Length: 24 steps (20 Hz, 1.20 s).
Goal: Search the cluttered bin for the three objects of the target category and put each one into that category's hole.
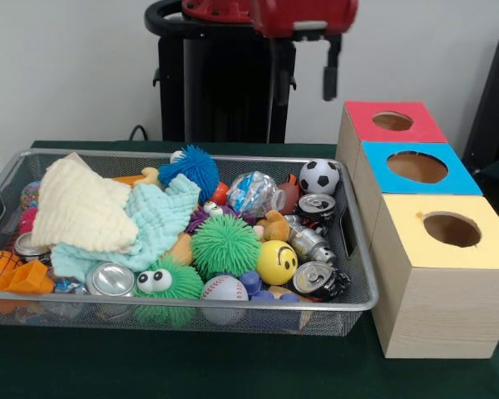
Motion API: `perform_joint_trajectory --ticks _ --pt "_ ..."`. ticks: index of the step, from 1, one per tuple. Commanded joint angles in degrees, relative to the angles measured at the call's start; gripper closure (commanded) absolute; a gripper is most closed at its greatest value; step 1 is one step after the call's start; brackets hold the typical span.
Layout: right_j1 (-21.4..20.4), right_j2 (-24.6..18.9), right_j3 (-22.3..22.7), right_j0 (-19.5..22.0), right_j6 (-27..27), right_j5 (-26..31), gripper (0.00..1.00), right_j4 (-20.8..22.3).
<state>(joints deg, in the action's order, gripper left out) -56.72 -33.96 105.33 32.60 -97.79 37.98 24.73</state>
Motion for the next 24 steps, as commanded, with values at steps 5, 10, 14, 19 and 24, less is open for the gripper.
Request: perform_joint_trajectory --ticks 5,10,14,19,24 --pt "14.3 8.8 -13.8 -5.4 -10.8 4.1 0.00 -2.8" --pt "16.5 9.8 -16.5 -6.1 -9.3 4.0 0.00 -4.0" --pt "18.5 10.2 -19.8 -6.3 -8.1 5.2 0.00 -5.0" --pt "19.9 10.9 -22.8 -6.1 -6.8 7.0 0.00 -6.5" --pt "21.6 10.4 -28.0 -5.0 -1.6 11.4 0.00 -6.7"
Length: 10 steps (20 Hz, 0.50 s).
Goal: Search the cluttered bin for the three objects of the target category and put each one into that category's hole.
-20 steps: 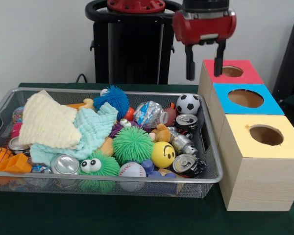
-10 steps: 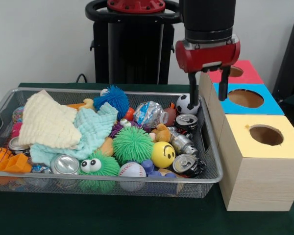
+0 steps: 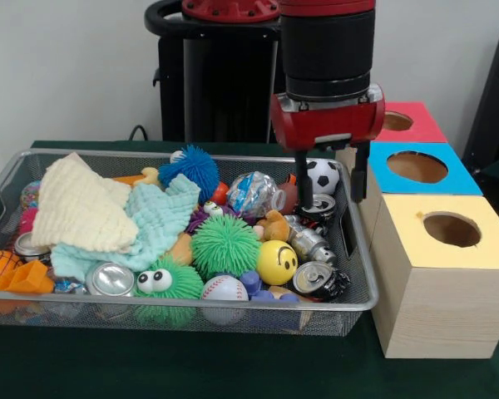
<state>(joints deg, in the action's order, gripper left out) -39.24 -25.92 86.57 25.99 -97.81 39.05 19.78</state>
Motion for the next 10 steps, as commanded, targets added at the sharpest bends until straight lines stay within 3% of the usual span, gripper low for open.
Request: perform_joint_trajectory --ticks 1,7,10 --pt "4.7 2.3 -10.7 1.9 -0.3 11.4 0.00 -1.4" --pt "7.0 1.3 -13.5 4.1 3.2 12.2 0.00 -0.2" --pt "9.9 0.9 -15.6 5.2 4.6 16.0 0.00 -0.7"
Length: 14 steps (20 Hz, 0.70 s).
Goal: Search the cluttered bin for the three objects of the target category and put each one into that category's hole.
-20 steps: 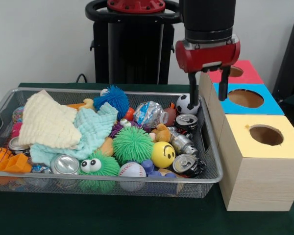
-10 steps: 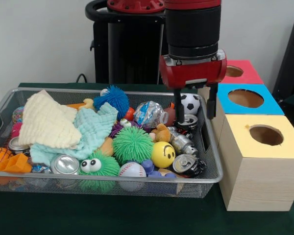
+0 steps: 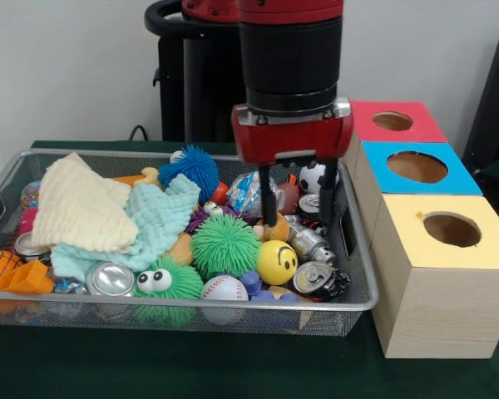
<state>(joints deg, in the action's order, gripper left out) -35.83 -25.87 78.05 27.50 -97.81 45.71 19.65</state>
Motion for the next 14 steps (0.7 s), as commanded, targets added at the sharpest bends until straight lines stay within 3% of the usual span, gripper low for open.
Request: perform_joint_trajectory --ticks 1,7,14 --pt "7.3 0.7 -7.8 3.9 5.0 10.0 0.00 -0.5" --pt "10.9 -0.7 -9.7 5.6 8.0 9.6 0.00 0.8" --pt "9.4 -0.1 -4.5 7.7 9.2 6.5 0.00 3.4"
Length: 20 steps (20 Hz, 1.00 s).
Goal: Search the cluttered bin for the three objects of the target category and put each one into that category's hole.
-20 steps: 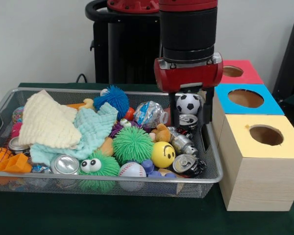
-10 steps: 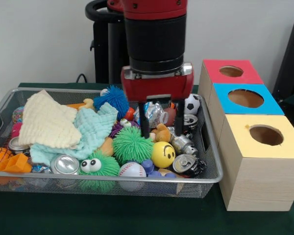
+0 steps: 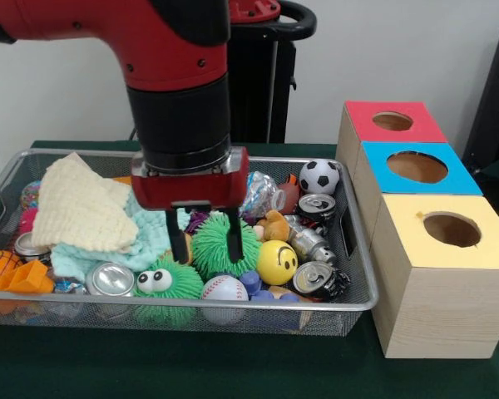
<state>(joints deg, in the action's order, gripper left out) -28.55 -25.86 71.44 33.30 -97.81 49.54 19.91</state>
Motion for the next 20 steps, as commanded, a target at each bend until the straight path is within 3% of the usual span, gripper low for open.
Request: perform_joint_trajectory --ticks 1,5,7,10,12,15,17,20 --pt "2.1 0.1 2.3 2.0 9.5 2.6 0.00 3.6" --pt "1.2 -0.1 3.2 3.0 11.8 3.2 0.00 5.3" --pt "-1.5 -1.1 5.2 3.5 12.4 -0.4 0.00 6.7" --pt "-6.3 -2.6 9.1 2.3 11.6 1.2 0.00 5.6" --pt "-6.2 -5.3 10.9 2.9 11.5 -1.3 0.00 4.6" --pt "-4.9 -6.0 10.9 1.4 10.7 -4.8 0.00 6.5" --pt "-3.2 -6.1 10.0 0.9 10.4 -4.7 0.00 6.8" --pt "-4.5 -5.8 11.4 -0.1 8.4 -3.9 0.00 6.4"
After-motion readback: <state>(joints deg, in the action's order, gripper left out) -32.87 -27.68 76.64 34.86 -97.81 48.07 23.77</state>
